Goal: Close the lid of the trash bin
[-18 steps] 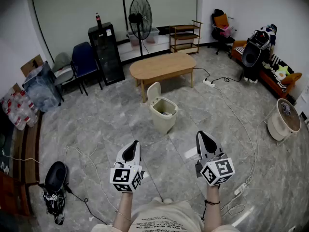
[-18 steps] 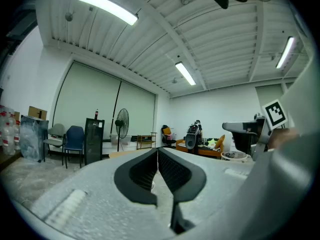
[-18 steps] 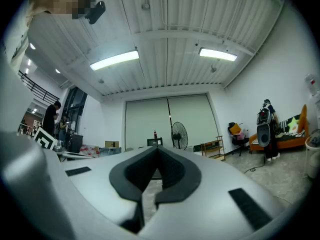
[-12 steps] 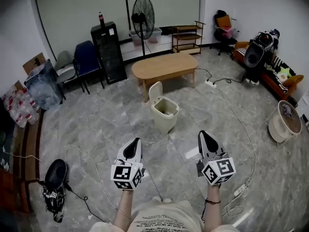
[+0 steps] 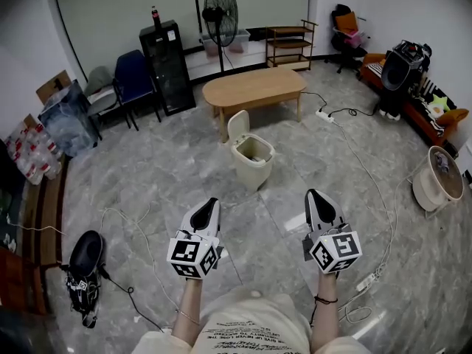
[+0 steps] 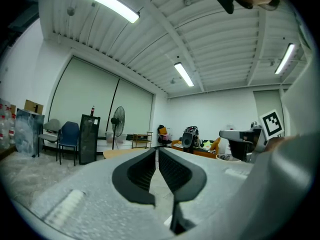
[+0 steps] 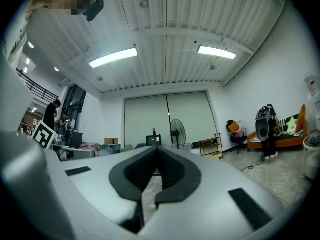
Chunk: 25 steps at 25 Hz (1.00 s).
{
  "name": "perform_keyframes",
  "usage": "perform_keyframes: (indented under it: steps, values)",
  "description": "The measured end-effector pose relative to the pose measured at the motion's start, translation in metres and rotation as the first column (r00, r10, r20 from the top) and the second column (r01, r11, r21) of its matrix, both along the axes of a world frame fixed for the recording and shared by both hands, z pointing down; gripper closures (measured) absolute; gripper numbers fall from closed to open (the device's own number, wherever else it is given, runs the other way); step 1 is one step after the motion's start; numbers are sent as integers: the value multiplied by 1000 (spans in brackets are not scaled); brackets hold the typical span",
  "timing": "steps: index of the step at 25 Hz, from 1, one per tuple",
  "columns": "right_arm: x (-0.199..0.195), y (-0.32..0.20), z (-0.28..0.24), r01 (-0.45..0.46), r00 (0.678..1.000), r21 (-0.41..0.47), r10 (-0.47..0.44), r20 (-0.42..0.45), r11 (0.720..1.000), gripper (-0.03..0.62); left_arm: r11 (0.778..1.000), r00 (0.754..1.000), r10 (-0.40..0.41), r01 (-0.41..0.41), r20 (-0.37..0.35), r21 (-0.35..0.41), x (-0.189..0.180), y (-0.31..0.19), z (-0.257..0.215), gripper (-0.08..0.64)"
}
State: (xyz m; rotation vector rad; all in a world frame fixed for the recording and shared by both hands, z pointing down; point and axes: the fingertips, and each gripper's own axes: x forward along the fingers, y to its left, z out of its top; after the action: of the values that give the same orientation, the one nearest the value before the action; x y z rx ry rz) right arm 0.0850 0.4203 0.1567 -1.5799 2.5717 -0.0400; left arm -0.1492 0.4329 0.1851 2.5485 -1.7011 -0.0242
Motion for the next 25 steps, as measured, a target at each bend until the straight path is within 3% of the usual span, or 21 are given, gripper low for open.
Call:
perform_keyframes:
  steps: [4,7,13,21,25]
  values:
    - [-3,-1,2,11,1000,-13,-11,0,1000,588,999,999,-40,40,11,-9,-7,1,2,528]
    - [-3,-4,6,22,1000,-21,-22,4,1000,588,998,998,-58,58,-15,-20,-10,-3,5,398]
    - [-3,-19,15,35,999,-40,-34,15,999,588,996,996,-87,87,-9,-21,-14,-16,12,301]
    - [-1,-66,34,34,999,-75,-32,22,997,588,996,996,-88,88,12,-16,-16,-62,25,264]
    - [-3,-104,41,40,999,-92,-39,16,995,588,996,997,-75,76,6,-50,-15,-99,37,259]
